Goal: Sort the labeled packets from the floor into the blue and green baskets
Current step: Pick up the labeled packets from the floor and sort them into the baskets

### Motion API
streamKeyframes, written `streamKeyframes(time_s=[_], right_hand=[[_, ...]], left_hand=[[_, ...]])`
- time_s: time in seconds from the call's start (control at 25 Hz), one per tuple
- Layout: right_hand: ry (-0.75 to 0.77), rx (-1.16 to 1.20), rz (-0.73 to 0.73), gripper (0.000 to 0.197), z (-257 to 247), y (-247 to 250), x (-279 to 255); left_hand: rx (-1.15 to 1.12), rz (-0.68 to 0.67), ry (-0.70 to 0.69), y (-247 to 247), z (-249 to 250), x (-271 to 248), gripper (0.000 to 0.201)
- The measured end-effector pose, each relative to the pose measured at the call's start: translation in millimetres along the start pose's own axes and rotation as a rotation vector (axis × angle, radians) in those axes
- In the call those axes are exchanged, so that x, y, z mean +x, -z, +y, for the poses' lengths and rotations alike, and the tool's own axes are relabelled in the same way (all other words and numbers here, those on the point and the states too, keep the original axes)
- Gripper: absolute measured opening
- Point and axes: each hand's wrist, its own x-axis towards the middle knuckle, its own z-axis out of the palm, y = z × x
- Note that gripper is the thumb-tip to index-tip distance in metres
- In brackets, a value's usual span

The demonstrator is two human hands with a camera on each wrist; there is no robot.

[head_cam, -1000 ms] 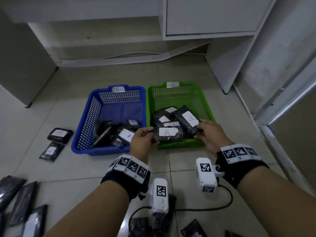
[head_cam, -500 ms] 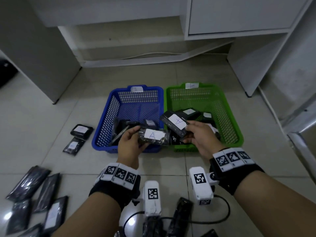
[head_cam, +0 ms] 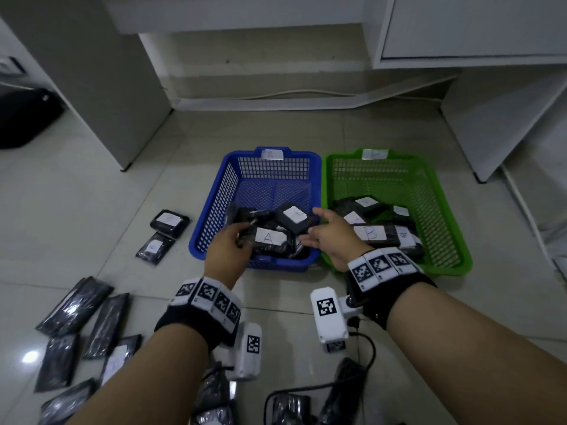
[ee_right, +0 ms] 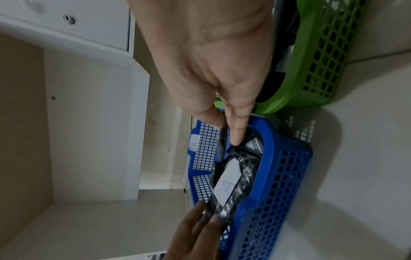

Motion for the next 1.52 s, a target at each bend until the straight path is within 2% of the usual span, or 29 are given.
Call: streamKeyframes(time_s=[0.04,0.08,0.16,0.24,0.36,0.44,0.56,0.72,0.8,0.88,0.96,1.04,1.12,1.2,1.36,1.44,1.52], right_hand=[[0.021,-0.060,0.004,0.054,3,-2,2],[0.056,-0.138,0.009,0.051,7,-4,2],[0.127,-0.285,-0.005,0.041,15,-6,0],[0.171,-0.420,-0.065,0.033,20,-4,-6],[0.254,-0.632,-0.119,0.031,22,-2,-14],[0.281,-0.701,-0.157,0.032,20,-4,-21],[0.317,-0.718,-0.171,0.032,20,-9,-31],[0.467,-0.552,-0.097,0.026,25,-21,-55],[0.422,-0.508,-0.175,0.025,41,-28,-67],[0.301,-0.503,-0.319,0.026,63,-38,-78],[0.230,-0.589,-0.442,0.024,83,-48,-87],[0.205,-0.708,-0.544,0.022,97,-61,-95],[0.153,-0.777,-0.591,0.024,108,-72,-99],[0.092,-0.820,-0.601,0.030,117,-83,-101],[-0.010,-0.738,-0.660,0.044,120,-101,-104],[-0.014,-0.666,-0.697,0.043,114,-110,-108],[0.019,-0.567,-0.658,0.033,105,-118,-112]], left_hand=[[0.171,-0.021,-0.050,0,-3,3,0.046],[0.286,-0.057,-0.043,0,-7,4,0.051],[0.407,-0.153,0.038,0,-8,1,0.044],[0.454,-0.220,0.032,-3,-12,-5,0.041],[0.505,-0.187,-0.063,-5,-16,-13,0.045],[0.521,-0.155,-0.072,-4,-20,-14,0.044],[0.414,-0.075,-0.097,3,-28,-14,0.038],[0.054,0.134,-0.225,25,-52,-39,0.025],[-0.003,0.086,-0.198,37,-68,-63,0.023],[0.031,-0.109,-0.126,46,-86,-85,0.019],[0.194,-0.299,-0.059,54,-109,-108,0.022],[0.363,-0.443,0.003,60,-133,-131,0.060],[0.394,-0.531,0.064,59,-144,-149,0.090],[0.357,-0.488,0.085,56,-145,-158,0.094],[0.148,-0.395,0.168,65,-139,-155,0.061],[0.038,-0.355,0.250,76,-138,-151,0.051],[-0.137,-0.341,0.327,84,-134,-144,0.047]])
